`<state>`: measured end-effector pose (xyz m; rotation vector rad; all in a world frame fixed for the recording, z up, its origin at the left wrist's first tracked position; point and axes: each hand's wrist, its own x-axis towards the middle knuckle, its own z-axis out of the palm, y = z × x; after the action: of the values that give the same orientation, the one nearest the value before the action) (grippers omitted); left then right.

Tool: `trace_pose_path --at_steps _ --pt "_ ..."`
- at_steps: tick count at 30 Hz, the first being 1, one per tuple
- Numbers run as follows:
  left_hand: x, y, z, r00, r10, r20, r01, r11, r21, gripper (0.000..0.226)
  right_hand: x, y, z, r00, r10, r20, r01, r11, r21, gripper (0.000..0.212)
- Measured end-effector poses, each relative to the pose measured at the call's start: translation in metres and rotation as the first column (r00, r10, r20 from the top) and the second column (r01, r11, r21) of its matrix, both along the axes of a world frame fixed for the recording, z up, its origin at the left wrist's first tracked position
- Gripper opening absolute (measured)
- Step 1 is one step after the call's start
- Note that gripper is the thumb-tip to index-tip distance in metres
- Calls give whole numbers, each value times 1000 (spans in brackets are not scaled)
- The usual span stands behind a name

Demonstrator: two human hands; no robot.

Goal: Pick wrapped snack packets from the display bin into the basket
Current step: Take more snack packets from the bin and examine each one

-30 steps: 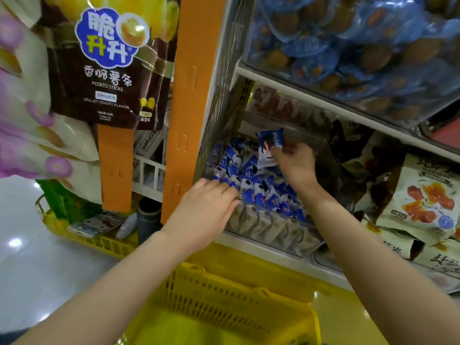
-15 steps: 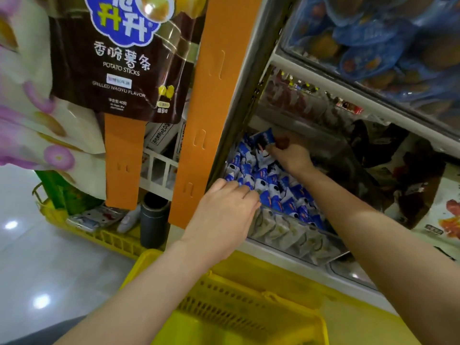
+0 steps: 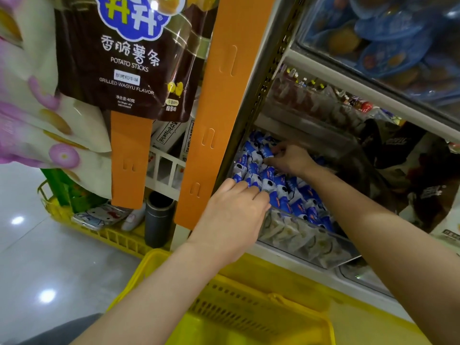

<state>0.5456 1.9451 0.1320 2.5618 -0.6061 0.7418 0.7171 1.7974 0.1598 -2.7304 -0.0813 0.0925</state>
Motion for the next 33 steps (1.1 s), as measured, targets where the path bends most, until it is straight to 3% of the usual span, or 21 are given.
trace_pose_path --at_steps 7,13,19,25,27,30,33 --pt "1 0 2 1000 2 -29 -1 999 33 33 5 3 3 994 88 -64 -93 992 -84 41" --pt "1 0 1 1000 6 -25 -5 999 36 34 0 -30 2 978 -29 205 20 999 50 27" --pt "0 0 0 1000 15 -18 -14 999 50 33 5 -24 -6 999 -27 -17 24 990 -137 34" --pt "1 1 0 1000 -2 -8 2 998 61 30 9 -16 -1 983 -164 -76 156 982 -102 34" --pt "1 1 0 1000 -10 7 9 997 77 29 2 -20 0 989 -149 -6 148 987 -57 29" --pt "-1 0 -1 1000 -14 -20 16 996 89 22 -17 -30 6 964 -139 226 113 986 124 26" --pt "-4 -4 0 994 0 -111 -2 1000 -24 25 -43 -33 25 890 -161 426 56 967 249 26"
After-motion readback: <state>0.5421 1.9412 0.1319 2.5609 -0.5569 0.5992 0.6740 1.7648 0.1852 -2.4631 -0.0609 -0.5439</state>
